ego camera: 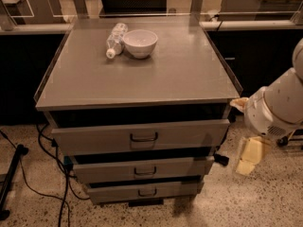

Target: Open middle drawer

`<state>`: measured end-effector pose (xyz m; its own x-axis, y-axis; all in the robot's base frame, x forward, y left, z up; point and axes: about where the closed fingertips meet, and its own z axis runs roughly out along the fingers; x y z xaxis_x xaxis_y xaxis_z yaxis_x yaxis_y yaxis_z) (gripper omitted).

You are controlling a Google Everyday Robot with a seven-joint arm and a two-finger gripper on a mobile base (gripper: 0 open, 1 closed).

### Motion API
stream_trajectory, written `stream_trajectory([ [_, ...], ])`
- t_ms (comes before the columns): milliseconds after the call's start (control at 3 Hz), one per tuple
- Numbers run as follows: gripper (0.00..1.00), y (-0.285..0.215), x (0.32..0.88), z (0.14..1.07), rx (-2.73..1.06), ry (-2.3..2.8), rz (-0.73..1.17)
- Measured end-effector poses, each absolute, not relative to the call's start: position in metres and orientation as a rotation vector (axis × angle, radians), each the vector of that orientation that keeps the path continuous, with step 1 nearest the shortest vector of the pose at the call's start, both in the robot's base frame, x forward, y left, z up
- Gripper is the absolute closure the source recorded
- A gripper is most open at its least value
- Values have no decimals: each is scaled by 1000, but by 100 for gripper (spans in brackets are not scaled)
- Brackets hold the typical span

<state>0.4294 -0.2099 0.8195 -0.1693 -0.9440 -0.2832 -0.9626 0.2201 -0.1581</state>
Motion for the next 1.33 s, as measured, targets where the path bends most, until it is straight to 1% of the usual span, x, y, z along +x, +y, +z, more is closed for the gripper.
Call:
stream_trajectory([
  [333,0,-219,427,775,-1804,2187,89],
  [667,0,-224,425,711,-1785,2178,135],
  [1333,0,-220,427,615,-1714,2141,274],
])
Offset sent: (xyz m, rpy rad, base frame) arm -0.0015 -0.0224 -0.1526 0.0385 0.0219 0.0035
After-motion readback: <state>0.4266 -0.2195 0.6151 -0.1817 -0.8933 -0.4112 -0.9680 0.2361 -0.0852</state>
